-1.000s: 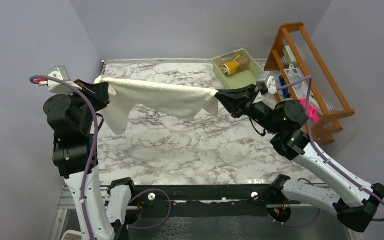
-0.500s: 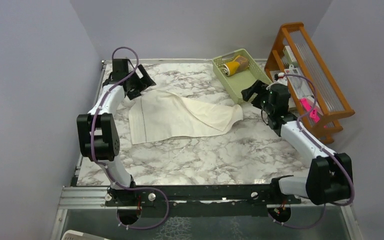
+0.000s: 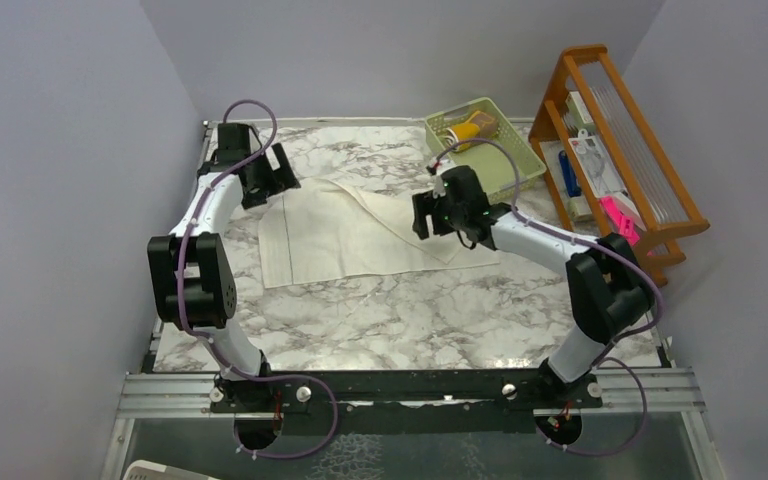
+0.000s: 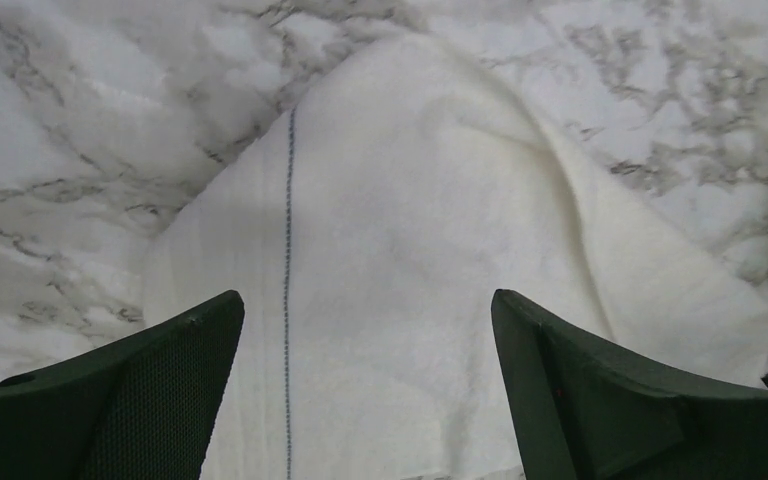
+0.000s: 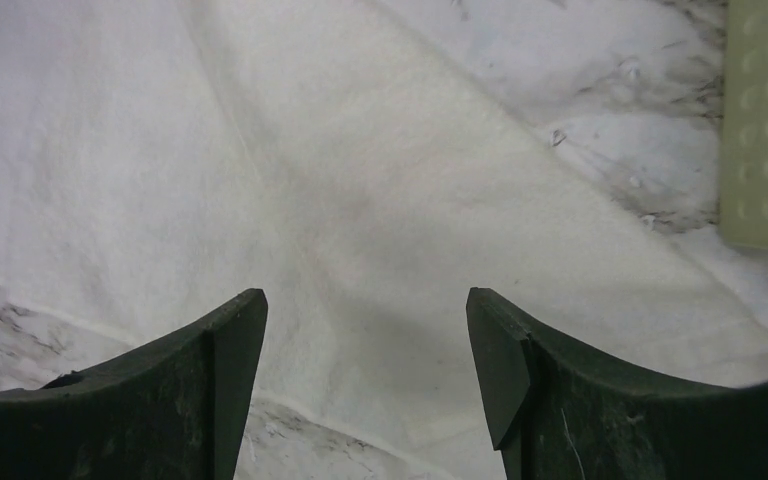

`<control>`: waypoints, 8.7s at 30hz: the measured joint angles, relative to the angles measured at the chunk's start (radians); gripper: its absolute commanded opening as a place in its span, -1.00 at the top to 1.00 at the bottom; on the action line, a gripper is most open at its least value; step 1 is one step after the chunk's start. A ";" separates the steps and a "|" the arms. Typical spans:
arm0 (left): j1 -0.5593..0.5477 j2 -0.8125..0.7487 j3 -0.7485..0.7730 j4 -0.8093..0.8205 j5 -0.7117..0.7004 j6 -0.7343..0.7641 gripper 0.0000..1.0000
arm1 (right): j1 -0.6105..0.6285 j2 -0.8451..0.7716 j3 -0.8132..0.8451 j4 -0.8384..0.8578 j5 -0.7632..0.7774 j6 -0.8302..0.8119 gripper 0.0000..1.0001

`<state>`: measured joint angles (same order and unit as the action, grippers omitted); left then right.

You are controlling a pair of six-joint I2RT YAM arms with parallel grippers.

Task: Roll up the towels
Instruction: Flatten out the towel at the center of the board, then fold the towel at the center of the board.

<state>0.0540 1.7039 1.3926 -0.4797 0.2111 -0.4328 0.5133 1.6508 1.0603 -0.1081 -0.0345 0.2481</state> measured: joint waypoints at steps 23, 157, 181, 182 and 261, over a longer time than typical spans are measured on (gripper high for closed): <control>0.079 0.101 -0.089 -0.055 -0.019 0.050 -0.83 | 0.236 0.157 0.106 -0.361 0.361 -0.246 -0.11; 0.058 0.172 -0.266 0.054 0.263 -0.056 1.00 | -0.283 -0.024 0.175 -0.290 0.077 0.084 0.99; 0.179 0.312 0.100 -0.029 -0.179 -0.008 1.00 | -0.200 0.354 0.488 -0.304 0.012 0.045 0.96; 0.177 0.309 0.105 -0.025 -0.178 -0.011 1.00 | -0.200 0.374 0.528 -0.313 0.014 0.041 0.95; 0.271 0.056 -0.336 0.052 0.100 -0.014 0.96 | 0.165 0.596 0.734 -0.364 0.279 -0.306 0.24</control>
<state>0.3252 1.7596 1.0565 -0.4278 0.3111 -0.4473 0.6785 2.2471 1.7943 -0.4721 0.2447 -0.0578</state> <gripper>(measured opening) 0.020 0.390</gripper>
